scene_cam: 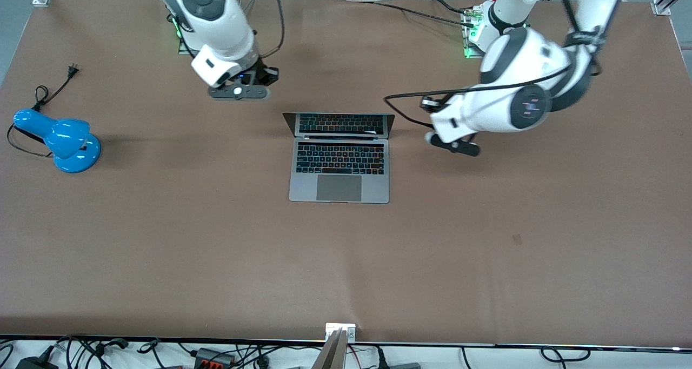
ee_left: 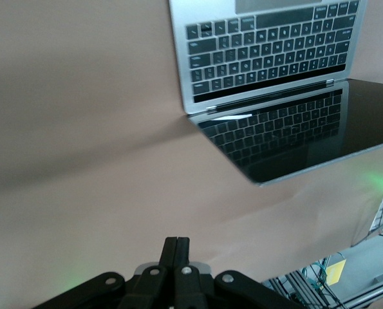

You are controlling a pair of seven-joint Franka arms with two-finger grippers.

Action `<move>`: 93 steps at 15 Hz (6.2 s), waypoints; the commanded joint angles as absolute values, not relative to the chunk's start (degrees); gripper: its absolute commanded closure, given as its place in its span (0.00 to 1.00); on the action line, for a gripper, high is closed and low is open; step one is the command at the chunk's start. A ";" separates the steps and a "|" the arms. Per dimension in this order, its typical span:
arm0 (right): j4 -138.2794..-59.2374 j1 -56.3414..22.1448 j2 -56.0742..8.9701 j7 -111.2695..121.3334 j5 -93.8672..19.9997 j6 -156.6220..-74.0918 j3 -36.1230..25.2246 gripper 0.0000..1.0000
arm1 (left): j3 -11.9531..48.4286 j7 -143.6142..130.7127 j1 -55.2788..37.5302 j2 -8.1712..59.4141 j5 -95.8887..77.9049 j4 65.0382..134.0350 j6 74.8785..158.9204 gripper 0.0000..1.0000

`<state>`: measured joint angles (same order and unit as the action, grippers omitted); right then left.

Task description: Close laptop with both arms from behind

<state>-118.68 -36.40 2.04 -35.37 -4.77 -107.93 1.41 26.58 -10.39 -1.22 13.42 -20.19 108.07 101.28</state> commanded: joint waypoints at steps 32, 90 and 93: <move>-119.97 -42.10 -11.34 -34.10 -6.33 -133.32 -0.09 1.00 | 35.86 -16.08 -0.88 21.62 -22.50 113.47 125.59 1.00; -94.94 -37.27 -25.68 -30.78 -4.75 -120.10 -5.88 1.00 | 27.60 -21.80 -3.70 28.15 -3.52 103.54 120.88 1.00; -90.46 -37.18 -22.51 -23.22 -4.92 -106.31 -10.27 1.00 | 27.68 -21.62 -0.89 22.34 -3.52 103.45 112.09 1.00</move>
<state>-93.26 -37.44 -24.43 -27.82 -5.30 -114.23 -7.78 27.28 -21.52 -2.88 27.31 -5.22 102.21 117.07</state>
